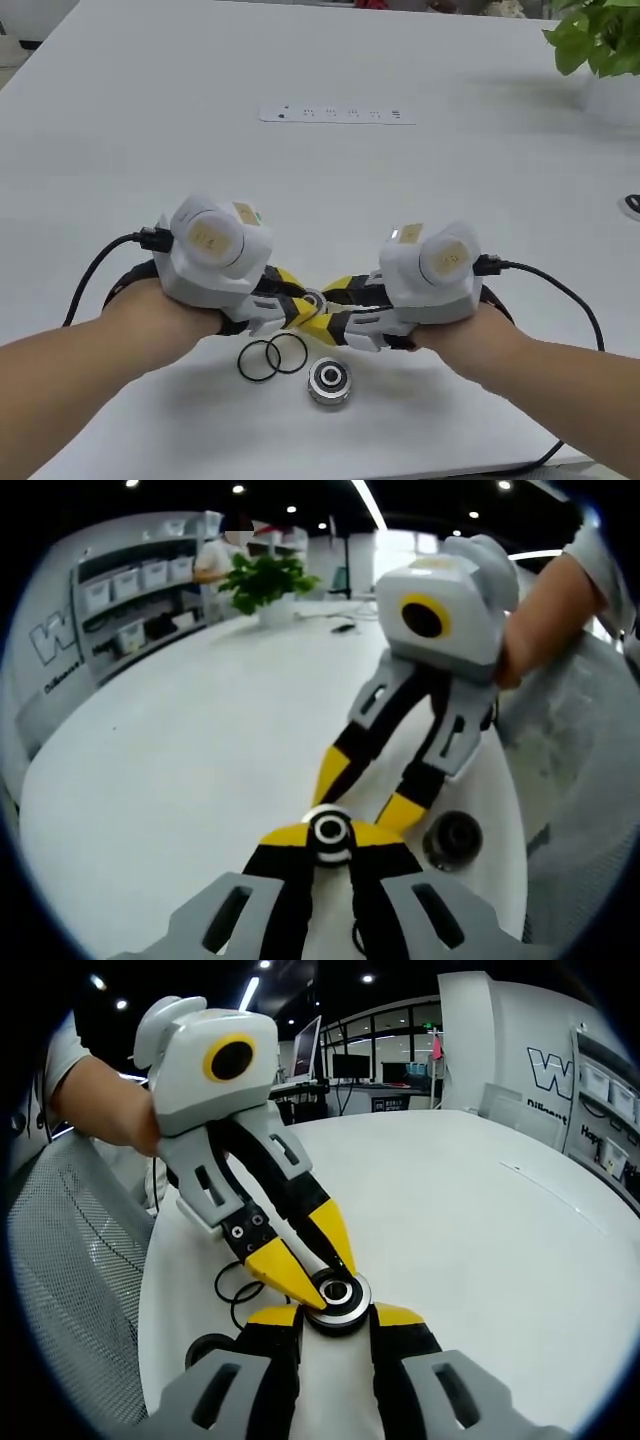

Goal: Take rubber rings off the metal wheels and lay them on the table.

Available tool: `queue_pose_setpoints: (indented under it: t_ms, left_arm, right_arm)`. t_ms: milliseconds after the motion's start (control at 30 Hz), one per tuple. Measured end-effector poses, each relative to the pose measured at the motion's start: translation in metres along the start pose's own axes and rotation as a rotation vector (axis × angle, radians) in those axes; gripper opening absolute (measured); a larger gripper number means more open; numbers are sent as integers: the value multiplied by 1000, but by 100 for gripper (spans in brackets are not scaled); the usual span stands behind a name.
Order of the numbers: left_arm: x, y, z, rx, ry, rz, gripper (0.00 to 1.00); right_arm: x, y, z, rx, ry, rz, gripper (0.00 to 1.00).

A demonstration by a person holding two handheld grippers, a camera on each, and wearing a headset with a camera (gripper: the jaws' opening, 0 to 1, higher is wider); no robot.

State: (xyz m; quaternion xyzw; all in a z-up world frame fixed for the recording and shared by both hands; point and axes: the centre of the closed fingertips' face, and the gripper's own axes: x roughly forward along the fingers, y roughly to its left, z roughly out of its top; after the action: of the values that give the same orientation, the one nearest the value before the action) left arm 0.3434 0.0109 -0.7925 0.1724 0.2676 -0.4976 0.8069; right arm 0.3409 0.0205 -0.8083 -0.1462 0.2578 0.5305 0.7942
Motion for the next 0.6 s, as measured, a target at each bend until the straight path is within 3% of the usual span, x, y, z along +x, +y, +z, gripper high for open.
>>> queue_pose_setpoints:
  t_ms: [600]
  left_arm:
    - [0,0,0,-3,-3,-1,13]
  right_arm:
    - [-6,0,-4,34,1,51,18]
